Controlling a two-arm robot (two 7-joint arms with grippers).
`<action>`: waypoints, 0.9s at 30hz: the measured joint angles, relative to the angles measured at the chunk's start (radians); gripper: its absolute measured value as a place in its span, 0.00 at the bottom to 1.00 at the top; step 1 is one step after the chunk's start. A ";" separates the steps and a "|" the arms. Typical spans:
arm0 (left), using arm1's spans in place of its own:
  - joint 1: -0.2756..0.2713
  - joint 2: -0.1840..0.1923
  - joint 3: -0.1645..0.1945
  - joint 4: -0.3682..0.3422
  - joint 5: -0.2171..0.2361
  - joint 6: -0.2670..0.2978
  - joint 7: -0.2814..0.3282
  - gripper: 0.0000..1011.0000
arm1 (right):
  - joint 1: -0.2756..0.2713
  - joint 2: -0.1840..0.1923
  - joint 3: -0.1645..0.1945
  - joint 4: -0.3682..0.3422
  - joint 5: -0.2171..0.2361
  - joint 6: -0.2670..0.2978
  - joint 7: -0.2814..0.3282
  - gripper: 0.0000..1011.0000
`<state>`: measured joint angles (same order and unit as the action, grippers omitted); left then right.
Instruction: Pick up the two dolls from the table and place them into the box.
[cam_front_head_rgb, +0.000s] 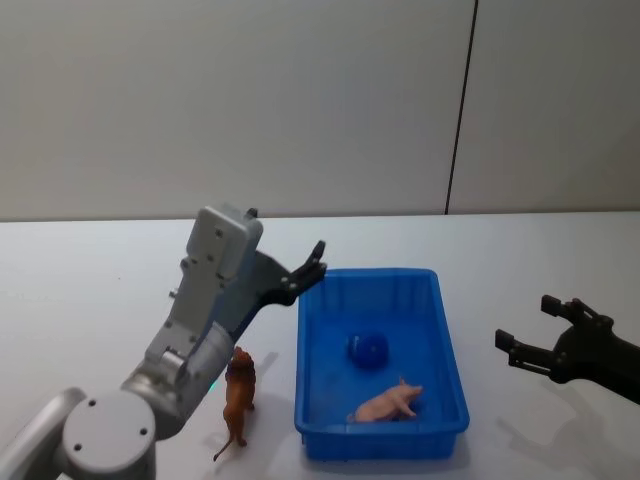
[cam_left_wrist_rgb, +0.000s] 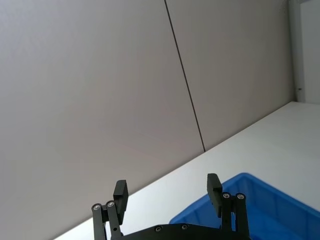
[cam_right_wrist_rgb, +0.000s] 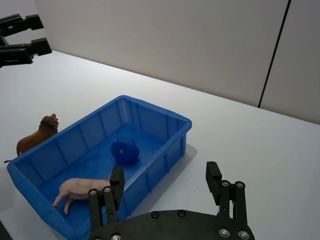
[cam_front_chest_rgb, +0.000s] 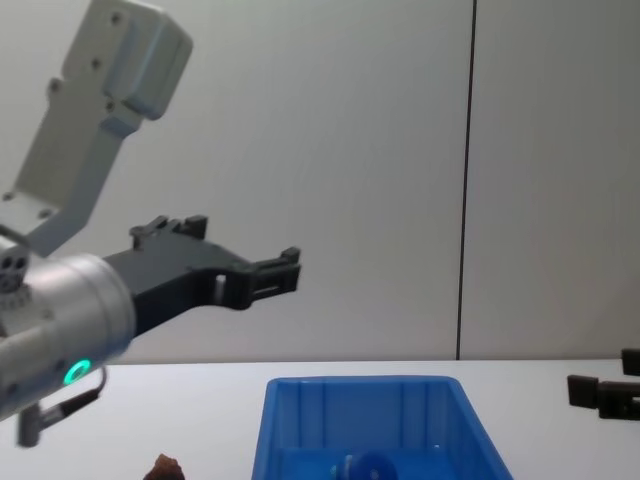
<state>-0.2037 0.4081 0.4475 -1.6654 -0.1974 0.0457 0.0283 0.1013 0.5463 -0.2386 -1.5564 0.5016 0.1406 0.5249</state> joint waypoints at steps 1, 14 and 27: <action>0.005 0.004 -0.001 -0.006 -0.001 0.005 0.005 0.99 | -0.002 0.002 0.001 -0.001 0.002 -0.001 -0.001 0.99; 0.123 0.085 -0.013 -0.119 -0.070 0.097 0.111 0.99 | -0.012 0.013 0.008 -0.005 0.014 -0.005 -0.007 0.99; 0.210 0.122 -0.011 -0.154 -0.143 0.144 0.140 0.99 | -0.016 0.018 0.011 -0.007 0.018 -0.007 -0.008 0.99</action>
<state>0.0066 0.5297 0.4368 -1.8198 -0.3406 0.1897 0.1680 0.0850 0.5638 -0.2276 -1.5630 0.5199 0.1340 0.5165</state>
